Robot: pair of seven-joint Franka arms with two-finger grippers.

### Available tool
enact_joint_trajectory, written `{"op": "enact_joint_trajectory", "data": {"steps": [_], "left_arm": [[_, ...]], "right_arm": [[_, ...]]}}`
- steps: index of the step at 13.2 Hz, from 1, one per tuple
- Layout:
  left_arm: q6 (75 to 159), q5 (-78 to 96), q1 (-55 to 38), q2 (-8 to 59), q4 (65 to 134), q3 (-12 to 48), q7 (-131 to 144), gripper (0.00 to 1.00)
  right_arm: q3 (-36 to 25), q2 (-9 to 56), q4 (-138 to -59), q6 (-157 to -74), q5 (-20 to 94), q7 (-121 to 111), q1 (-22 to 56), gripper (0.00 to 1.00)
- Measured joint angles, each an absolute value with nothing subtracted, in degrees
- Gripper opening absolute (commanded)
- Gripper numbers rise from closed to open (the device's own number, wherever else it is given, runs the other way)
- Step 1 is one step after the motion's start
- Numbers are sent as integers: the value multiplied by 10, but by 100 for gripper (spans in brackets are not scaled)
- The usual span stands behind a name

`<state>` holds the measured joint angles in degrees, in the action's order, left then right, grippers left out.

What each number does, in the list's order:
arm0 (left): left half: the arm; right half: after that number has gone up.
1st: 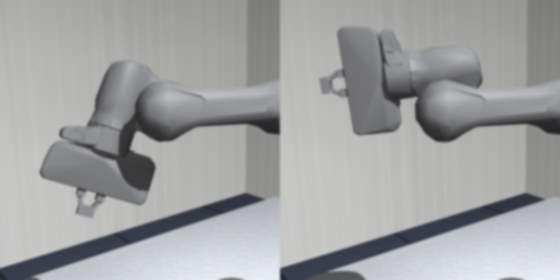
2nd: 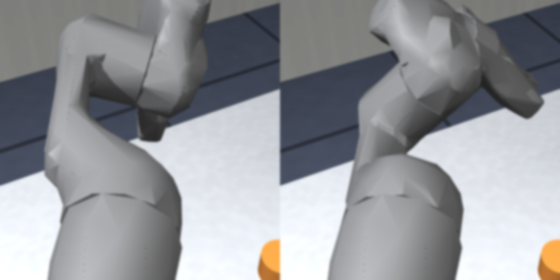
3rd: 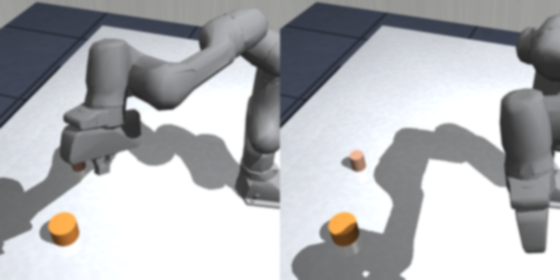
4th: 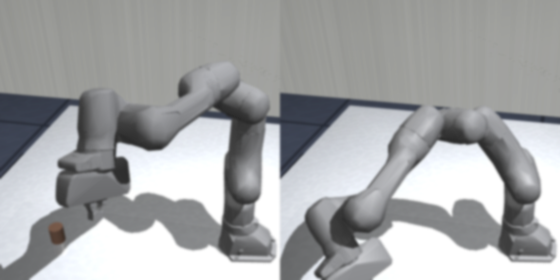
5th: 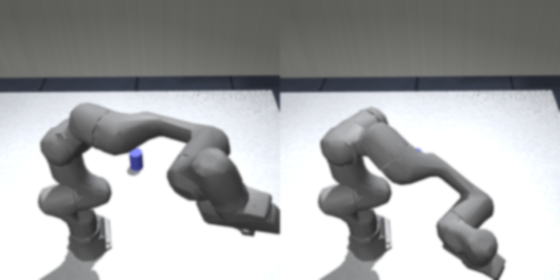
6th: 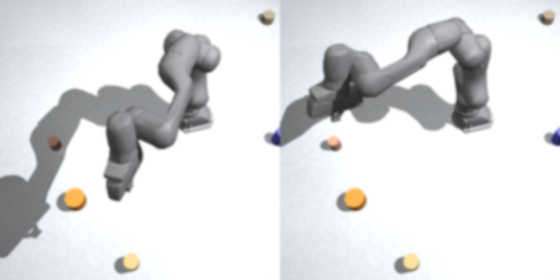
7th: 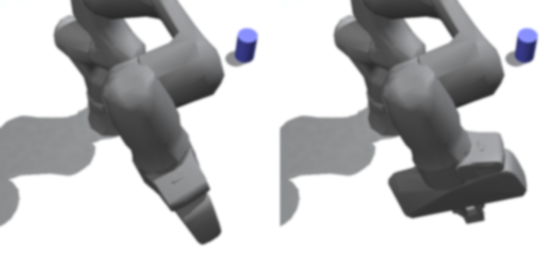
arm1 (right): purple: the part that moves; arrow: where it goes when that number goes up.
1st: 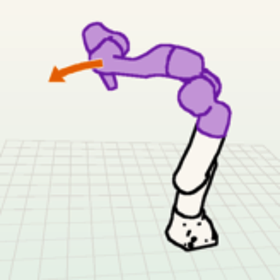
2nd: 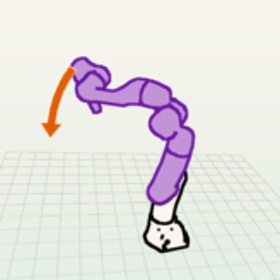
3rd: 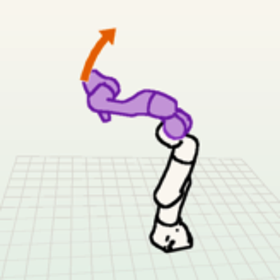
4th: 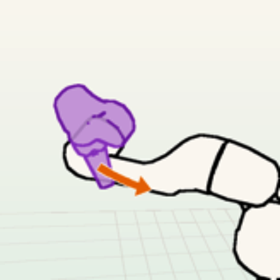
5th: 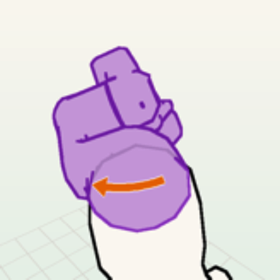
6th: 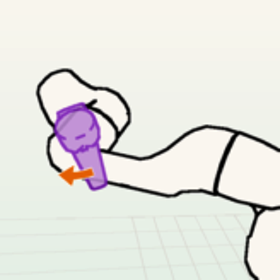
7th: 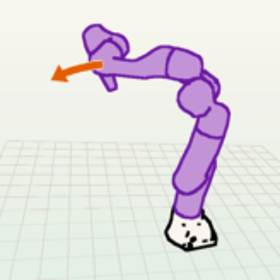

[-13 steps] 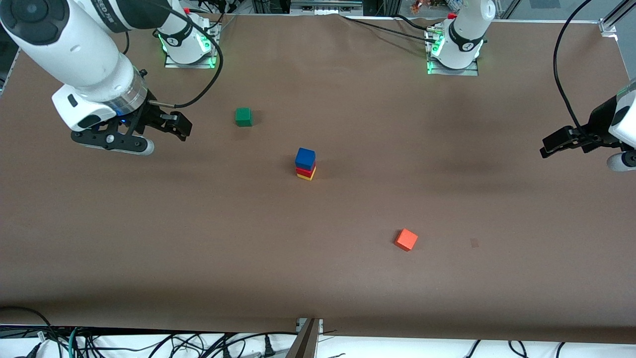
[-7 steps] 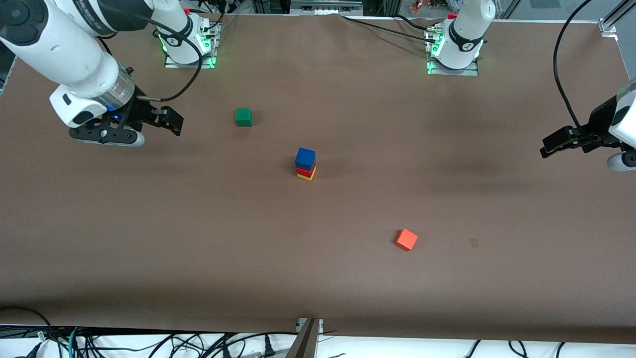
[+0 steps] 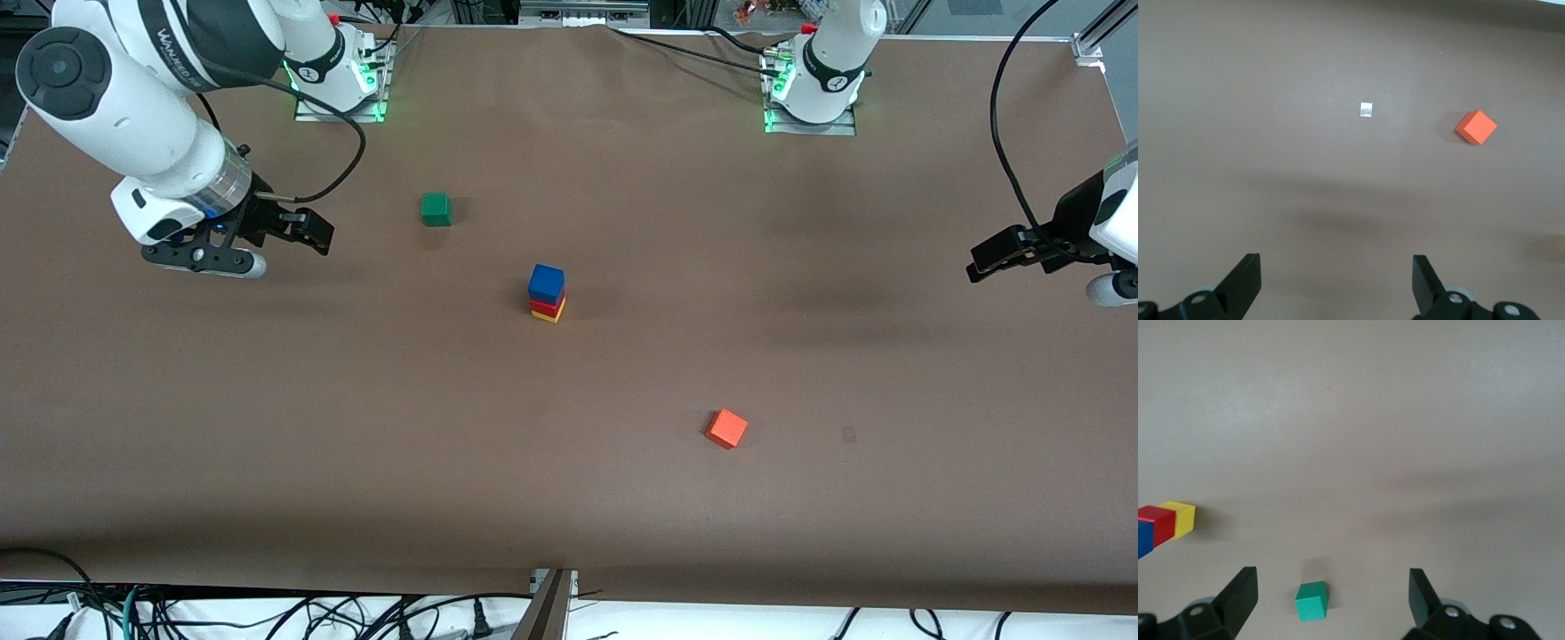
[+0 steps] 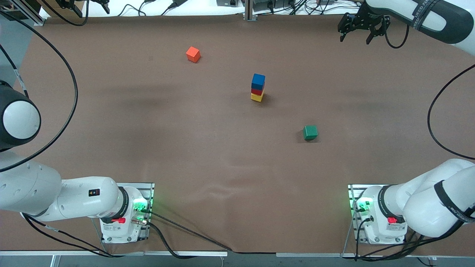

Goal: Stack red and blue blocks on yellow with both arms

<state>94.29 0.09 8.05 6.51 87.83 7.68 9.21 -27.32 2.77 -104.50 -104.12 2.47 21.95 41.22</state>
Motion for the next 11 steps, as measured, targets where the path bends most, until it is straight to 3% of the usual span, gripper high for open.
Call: {"op": "enact_joint_trajectory", "data": {"steps": [11], "left_arm": [[943, 1, 80, 70, 878, 77, 92, 100]], "right_arm": [[-331, 41, -1040, -1023, 81, 214, 384, 100]]}}
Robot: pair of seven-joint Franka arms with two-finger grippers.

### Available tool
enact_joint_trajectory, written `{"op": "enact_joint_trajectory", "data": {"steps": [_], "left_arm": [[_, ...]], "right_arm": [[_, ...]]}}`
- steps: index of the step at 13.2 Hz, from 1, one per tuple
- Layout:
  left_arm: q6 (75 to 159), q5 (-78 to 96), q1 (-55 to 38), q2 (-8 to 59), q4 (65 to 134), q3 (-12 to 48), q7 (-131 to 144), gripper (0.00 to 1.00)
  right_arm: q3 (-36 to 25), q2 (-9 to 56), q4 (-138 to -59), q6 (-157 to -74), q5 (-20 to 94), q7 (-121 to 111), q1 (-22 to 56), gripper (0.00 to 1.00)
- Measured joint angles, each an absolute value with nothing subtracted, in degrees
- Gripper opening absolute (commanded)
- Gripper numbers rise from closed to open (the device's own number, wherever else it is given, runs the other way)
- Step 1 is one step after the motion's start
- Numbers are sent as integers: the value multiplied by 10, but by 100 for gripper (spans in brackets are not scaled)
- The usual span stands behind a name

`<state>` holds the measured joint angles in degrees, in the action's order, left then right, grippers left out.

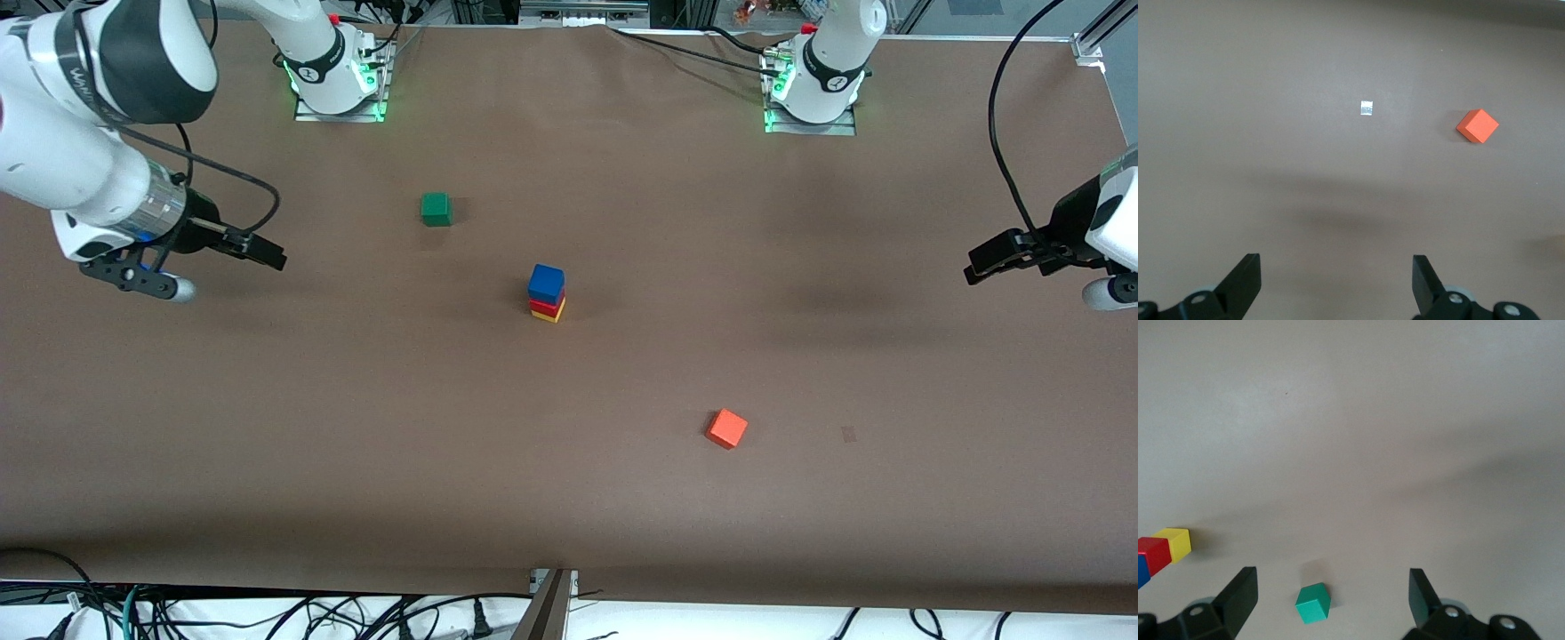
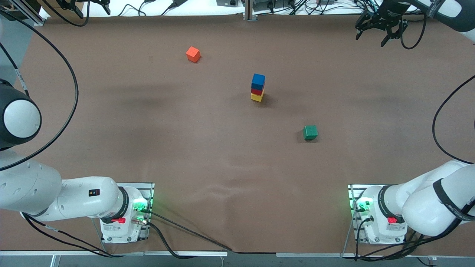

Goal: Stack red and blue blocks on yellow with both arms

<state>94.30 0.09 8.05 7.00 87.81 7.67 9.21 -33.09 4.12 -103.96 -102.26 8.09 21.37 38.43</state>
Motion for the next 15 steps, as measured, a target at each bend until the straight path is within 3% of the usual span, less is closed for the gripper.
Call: {"op": "enact_joint_trajectory", "data": {"steps": [13, 15], "left_arm": [[943, 1, 81, 70, 878, 77, 92, 100], [943, 1, 81, 70, 878, 77, 92, 100]], "right_arm": [[-328, 37, -1013, -966, 81, 214, 377, 100], [-260, 30, -1003, -943, 74, 212, 307, 100]]}}
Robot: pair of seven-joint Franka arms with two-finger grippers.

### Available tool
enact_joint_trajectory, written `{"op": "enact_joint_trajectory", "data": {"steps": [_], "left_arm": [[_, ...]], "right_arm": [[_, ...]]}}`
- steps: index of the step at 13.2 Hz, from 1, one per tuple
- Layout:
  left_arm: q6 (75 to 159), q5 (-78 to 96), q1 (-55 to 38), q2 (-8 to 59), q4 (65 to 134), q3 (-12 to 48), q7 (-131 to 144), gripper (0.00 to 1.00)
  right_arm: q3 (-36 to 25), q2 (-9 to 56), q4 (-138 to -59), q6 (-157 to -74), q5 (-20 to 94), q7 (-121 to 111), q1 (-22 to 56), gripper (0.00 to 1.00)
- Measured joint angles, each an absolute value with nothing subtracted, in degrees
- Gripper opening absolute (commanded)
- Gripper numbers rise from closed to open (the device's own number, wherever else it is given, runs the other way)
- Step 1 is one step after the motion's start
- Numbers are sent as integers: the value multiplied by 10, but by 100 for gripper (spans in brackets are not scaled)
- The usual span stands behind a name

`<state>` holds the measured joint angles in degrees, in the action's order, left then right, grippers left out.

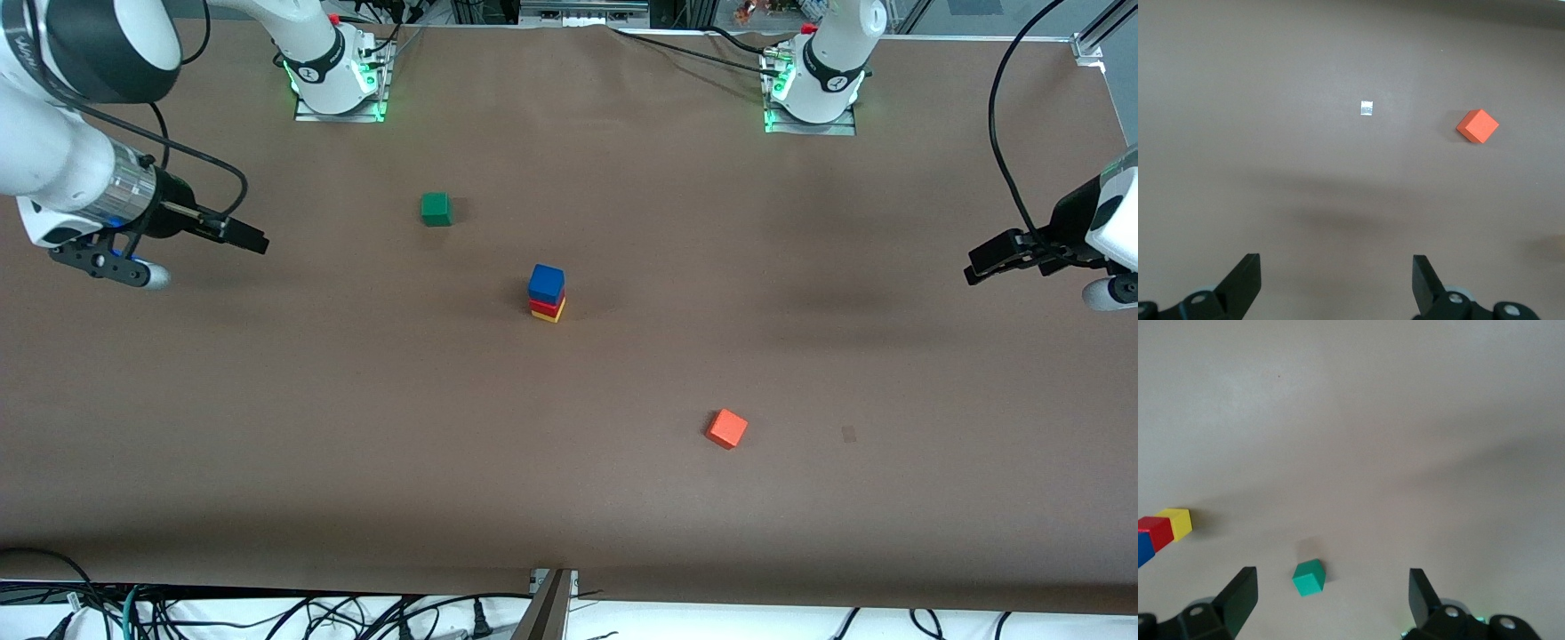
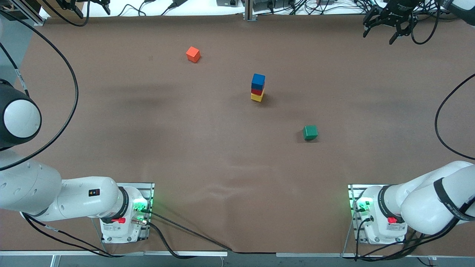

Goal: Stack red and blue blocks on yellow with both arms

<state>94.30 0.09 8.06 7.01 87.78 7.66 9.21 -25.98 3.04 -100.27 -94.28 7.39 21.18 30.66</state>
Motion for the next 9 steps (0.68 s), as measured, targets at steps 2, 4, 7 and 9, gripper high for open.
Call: {"op": "enact_joint_trajectory", "data": {"steps": [2, 4, 7, 9], "left_arm": [[943, 1, 81, 70, 878, 77, 92, 100], [943, 1, 81, 70, 878, 77, 92, 100], [943, 1, 81, 70, 878, 77, 92, 100], [943, 1, 81, 70, 878, 77, 92, 100]], "right_arm": [[-126, 26, -997, -919, 52, 185, 178, 100], [-44, 21, -992, -892, 40, 115, 90, 100], [-28, 2, -971, -865, 39, 1, 36, 100], [-28, -5, -958, -861, 37, -20, 25, 100]]}}
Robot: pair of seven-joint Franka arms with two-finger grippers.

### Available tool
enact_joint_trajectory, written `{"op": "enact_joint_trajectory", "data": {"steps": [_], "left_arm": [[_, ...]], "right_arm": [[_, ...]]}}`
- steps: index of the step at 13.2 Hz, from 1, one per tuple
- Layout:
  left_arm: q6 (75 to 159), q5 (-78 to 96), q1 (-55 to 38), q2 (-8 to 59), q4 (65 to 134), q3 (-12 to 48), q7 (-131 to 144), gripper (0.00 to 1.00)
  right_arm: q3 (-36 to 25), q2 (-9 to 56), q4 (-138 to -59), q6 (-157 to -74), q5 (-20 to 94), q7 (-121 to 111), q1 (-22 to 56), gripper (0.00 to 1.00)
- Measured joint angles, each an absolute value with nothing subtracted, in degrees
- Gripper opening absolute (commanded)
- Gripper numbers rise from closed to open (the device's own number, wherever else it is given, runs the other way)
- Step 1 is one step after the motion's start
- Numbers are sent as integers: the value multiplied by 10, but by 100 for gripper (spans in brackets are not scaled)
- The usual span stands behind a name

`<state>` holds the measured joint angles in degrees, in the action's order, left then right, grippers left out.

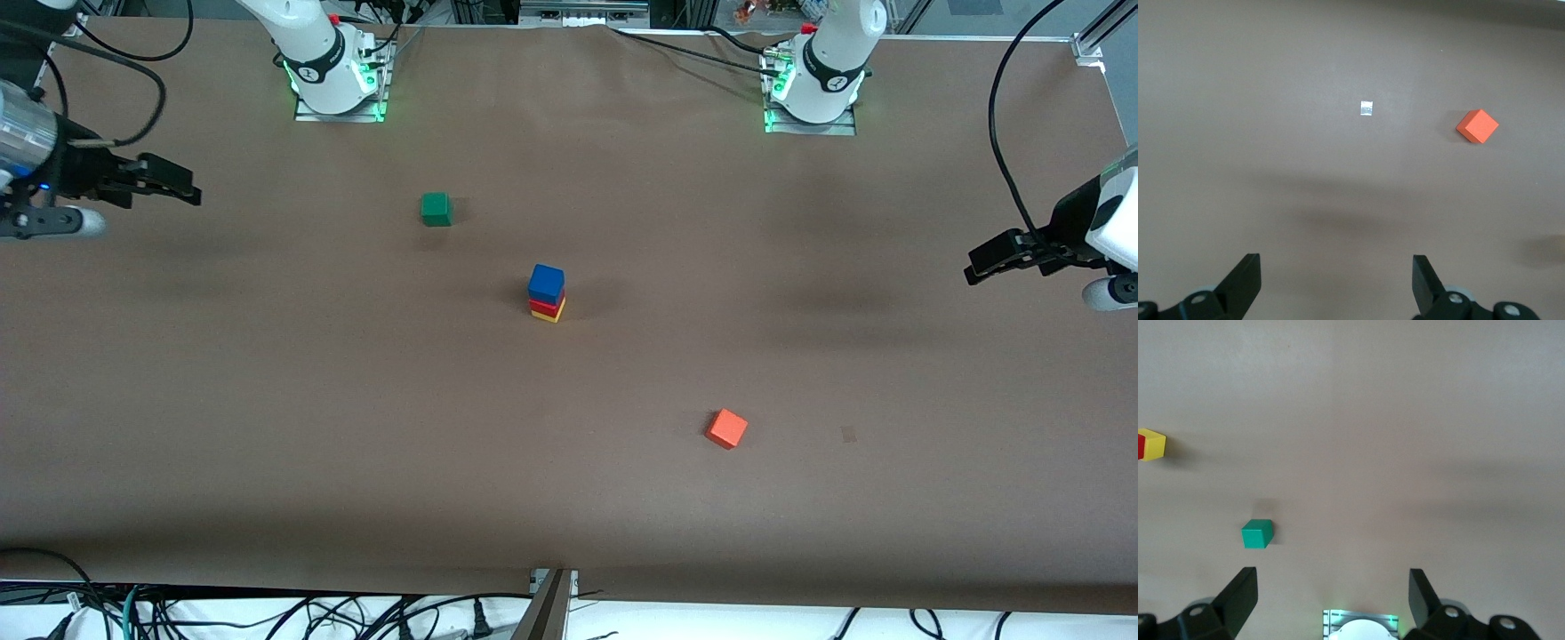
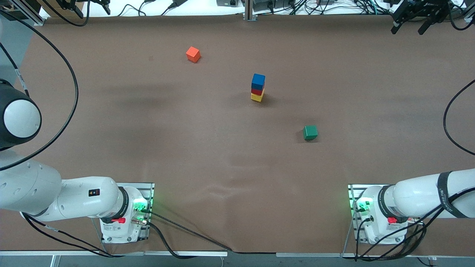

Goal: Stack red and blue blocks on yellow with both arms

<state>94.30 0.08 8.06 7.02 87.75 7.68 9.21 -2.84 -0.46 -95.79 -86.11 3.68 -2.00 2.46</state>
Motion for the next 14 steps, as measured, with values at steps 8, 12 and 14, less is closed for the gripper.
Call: {"op": "enact_joint_trajectory", "data": {"steps": [8, 12, 14], "left_arm": [[943, 1, 80, 70, 877, 77, 92, 100], [943, 1, 80, 70, 877, 77, 92, 100], [943, 1, 80, 70, 877, 77, 92, 100]], "right_arm": [[-18, -1, -955, -868, -7, -25, 34, 100], [-17, 0, -949, -869, -12, -25, 39, 100], [-17, 0, -944, -868, -12, -25, 39, 100]]}}
